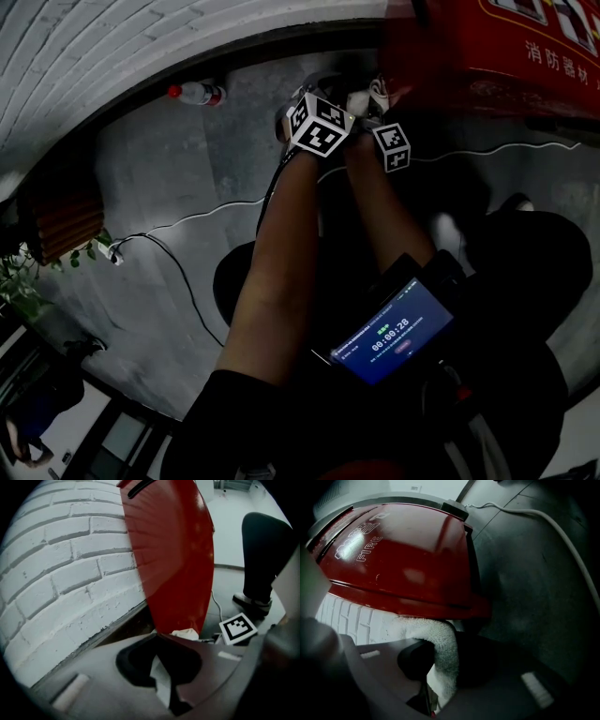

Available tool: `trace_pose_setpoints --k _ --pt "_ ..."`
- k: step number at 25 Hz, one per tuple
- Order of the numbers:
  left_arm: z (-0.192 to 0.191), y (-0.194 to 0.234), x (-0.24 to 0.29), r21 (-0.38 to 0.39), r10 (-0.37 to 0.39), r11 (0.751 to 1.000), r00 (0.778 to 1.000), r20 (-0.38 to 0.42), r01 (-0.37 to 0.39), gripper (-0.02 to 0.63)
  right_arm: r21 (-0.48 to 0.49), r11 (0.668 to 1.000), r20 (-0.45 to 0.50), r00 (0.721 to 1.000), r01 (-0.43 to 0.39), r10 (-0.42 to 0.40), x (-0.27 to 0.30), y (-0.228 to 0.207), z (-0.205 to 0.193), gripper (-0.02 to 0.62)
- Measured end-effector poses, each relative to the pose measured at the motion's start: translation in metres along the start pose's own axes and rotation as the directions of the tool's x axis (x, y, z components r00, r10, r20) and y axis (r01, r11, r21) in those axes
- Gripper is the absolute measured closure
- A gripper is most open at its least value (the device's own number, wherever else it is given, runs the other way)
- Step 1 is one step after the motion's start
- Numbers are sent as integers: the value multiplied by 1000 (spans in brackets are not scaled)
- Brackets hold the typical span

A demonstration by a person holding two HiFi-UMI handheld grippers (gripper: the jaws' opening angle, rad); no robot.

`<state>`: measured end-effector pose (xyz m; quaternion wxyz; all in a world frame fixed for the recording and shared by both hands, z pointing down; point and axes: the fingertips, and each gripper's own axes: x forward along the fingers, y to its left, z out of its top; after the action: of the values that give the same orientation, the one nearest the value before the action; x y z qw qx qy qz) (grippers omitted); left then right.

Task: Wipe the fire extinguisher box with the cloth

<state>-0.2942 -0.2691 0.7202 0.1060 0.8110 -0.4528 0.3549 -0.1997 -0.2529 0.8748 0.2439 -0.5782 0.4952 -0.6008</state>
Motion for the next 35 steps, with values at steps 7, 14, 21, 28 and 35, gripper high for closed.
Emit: trace_pose_setpoints --k 7,14,21,28,35 --pt "5 13 -9 -32 36 999 999 23 -35 603 -127 987 -131 988 -95 78 -4 26 -14 502" --pt "7 40 -41 -119 116 987 991 72 -107 603 -313 885 -288 923 -344 257 -29 124 -44 502" --pt "19 64 -94 -207 231 958 963 142 -199 603 -525 649 -416 831 -551 370 -78 227 -60 500" --pt "67 76 -163 -300 338 921 896 289 -250 603 -707 254 -517 727 -660 452 -145 311 -62 500" --pt "118 60 -220 -275 377 919 832 406 -282 603 -722 35 -583 635 -691 507 -207 373 -45 500"
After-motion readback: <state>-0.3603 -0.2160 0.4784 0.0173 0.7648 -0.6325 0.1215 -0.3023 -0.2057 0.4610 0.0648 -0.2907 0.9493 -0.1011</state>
